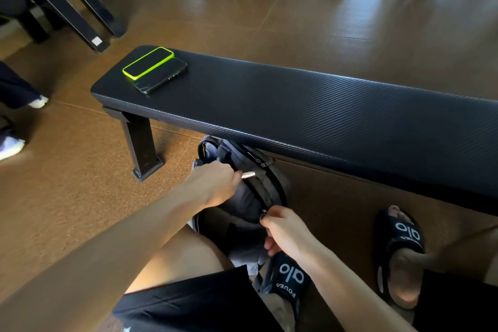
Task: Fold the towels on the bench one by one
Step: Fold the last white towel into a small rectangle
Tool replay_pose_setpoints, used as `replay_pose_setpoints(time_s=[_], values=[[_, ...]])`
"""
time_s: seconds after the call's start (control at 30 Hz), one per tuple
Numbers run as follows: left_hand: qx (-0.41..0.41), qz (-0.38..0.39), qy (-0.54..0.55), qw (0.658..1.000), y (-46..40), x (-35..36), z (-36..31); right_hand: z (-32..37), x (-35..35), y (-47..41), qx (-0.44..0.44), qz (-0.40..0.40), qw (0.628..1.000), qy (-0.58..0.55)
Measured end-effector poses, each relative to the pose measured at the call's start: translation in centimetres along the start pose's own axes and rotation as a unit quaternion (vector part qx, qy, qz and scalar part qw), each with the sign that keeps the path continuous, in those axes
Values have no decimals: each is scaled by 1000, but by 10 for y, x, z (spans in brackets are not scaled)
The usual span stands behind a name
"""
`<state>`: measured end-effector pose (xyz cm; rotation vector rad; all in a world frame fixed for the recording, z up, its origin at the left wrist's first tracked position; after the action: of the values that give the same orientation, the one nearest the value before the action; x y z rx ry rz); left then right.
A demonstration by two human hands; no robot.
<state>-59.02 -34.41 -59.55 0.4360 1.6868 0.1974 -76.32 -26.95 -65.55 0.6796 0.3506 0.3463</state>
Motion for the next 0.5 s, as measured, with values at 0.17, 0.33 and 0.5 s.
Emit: replay_pose_setpoints(time_s=[0.17, 0.33, 0.5], values=[[49, -32, 202, 978, 28, -14, 10, -4, 3, 16, -27, 54, 998, 5], [117, 89, 253, 956, 32, -6, -17, -1, 8, 20, -39, 78, 996, -9], [173, 102, 101, 974, 34, 8, -28, 8, -2, 21, -41, 76, 993, -77]])
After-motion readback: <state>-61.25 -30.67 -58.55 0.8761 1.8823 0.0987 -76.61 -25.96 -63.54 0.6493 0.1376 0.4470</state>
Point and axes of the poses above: each hand's wrist, its own y-axis away from the middle knuckle, its own x-axis out of the palm, z = x × y, the point moved 2 cm from there along -y, towards the middle knuckle, and after that the axes turned 6 degrees about y, right-handed, at the moved point
